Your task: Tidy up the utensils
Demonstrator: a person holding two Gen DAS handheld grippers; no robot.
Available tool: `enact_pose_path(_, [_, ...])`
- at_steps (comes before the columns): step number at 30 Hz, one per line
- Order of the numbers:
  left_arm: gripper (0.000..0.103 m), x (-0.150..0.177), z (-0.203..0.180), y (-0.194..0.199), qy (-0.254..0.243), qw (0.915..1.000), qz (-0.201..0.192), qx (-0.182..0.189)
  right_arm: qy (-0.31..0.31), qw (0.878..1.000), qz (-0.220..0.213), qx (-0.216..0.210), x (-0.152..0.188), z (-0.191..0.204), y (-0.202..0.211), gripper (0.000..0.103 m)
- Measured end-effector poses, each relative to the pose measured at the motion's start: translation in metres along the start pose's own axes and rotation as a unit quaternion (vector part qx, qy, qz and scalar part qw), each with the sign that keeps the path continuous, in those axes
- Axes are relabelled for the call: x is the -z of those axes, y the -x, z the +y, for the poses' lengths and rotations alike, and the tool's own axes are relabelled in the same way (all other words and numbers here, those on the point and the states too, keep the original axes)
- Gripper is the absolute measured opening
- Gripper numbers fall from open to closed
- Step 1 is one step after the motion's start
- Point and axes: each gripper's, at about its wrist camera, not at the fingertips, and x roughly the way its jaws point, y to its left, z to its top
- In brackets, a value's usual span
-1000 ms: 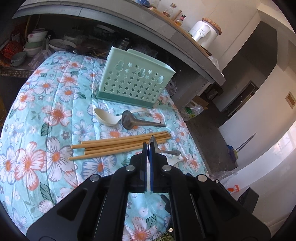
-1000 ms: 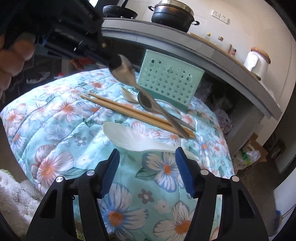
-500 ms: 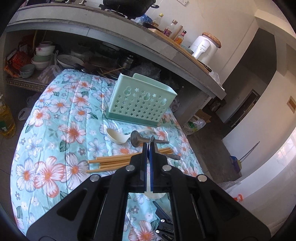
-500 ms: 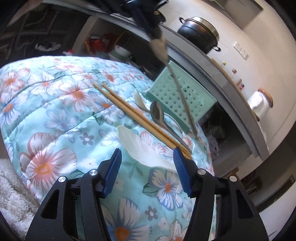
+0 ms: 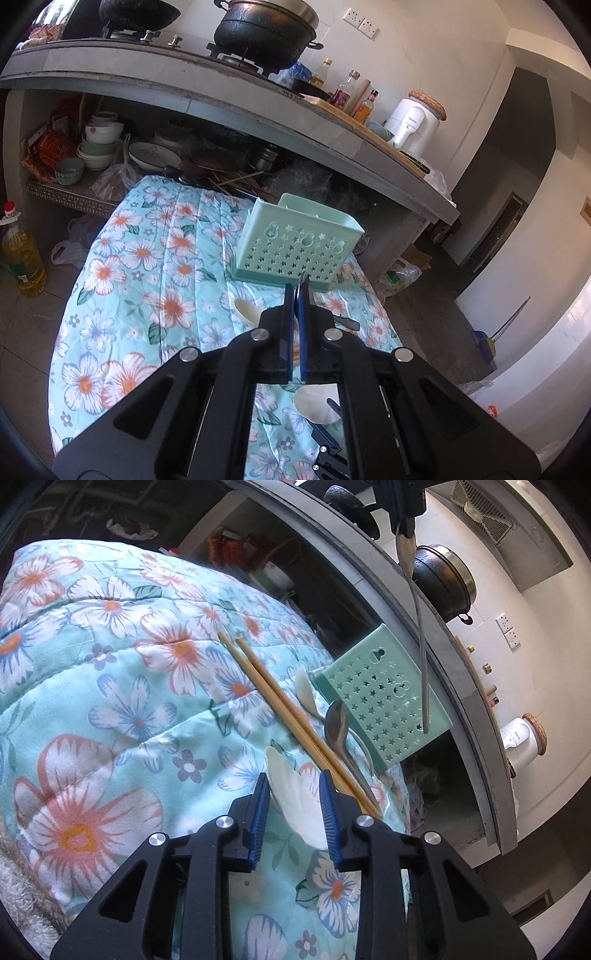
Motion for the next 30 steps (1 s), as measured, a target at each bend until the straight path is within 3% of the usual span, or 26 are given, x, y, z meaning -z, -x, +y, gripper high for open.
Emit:
enact_pose_path(2, [0.001,-0.004,0.001,0.001,-0.002,1.0,-0.006,-0.002,-0.004,1.0,0.009,-0.008,0.001,0.0,-0.003,0.027])
enact_pose_path(6, [0.001,-0.014,0.002,0.003,-0.009,0.9997,-0.02,-0.006,-0.007,1.0,0.014,-0.016,0.002,-0.001,-0.009,0.006])
enact_pose_path(10, [0.001,-0.038,0.0,0.008,-0.019,0.9986,-0.048,-0.006,-0.023,1.0,0.004,-0.018,0.0,-0.016,-0.005,0.004])
enact_pose_path(14, [0.001,-0.069,-0.008,0.01,-0.043,0.9945,-0.094,-0.018,-0.089,0.995,-0.007,-0.031,0.0,-0.055,0.004,0.003])
enact_pose_path(20, [0.001,-0.11,-0.031,0.0,-0.111,0.9808,-0.149,-0.06,-0.23,0.972,-0.024,-0.043,0.009,-0.138,0.015,0.003])
enact_pose_path(24, [0.001,-0.133,-0.04,-0.02,-0.141,0.9759,-0.145,-0.082,-0.3,0.952,-0.041,-0.047,0.018,-0.184,0.019,0.003])
enact_pose_path(30, [0.001,-0.146,-0.053,-0.062,-0.211,0.9593,-0.121,-0.144,-0.376,0.922,-0.077,-0.058,0.028,-0.241,0.024,0.003])
